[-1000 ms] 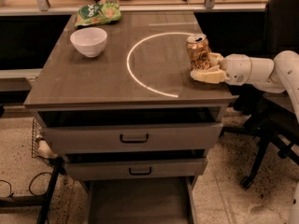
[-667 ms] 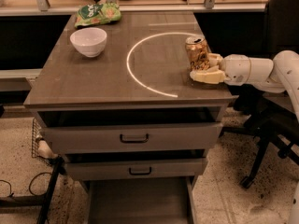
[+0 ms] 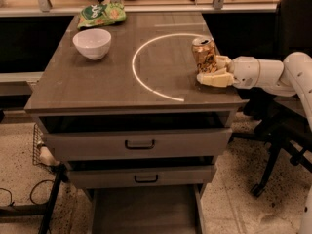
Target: Place orange can upright
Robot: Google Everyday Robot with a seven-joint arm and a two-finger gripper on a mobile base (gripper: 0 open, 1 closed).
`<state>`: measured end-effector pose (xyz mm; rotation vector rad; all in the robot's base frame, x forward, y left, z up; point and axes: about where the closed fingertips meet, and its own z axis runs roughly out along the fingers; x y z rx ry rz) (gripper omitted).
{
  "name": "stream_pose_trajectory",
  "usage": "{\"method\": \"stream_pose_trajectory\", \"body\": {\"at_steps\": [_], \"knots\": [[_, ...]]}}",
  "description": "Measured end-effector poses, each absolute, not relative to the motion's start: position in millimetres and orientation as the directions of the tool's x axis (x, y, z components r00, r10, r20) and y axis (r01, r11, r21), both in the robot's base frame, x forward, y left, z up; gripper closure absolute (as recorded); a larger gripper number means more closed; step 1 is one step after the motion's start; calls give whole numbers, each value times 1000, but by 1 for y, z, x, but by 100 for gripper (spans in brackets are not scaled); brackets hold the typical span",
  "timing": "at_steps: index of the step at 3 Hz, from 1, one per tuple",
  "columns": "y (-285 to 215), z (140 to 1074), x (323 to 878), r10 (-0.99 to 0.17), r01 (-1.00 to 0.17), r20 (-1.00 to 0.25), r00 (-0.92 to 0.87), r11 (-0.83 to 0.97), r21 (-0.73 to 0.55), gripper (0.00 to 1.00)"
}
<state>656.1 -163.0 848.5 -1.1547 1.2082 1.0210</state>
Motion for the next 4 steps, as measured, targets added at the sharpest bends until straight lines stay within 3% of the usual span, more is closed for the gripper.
{"method": "stream_pose_trajectory", "body": {"at_steps": [2,4], "knots": [[-163,850,656,-19,-984,-995,101,146,-103,5],[-163,851,656,-18,-984,-995,101,146,-103,0]]}}
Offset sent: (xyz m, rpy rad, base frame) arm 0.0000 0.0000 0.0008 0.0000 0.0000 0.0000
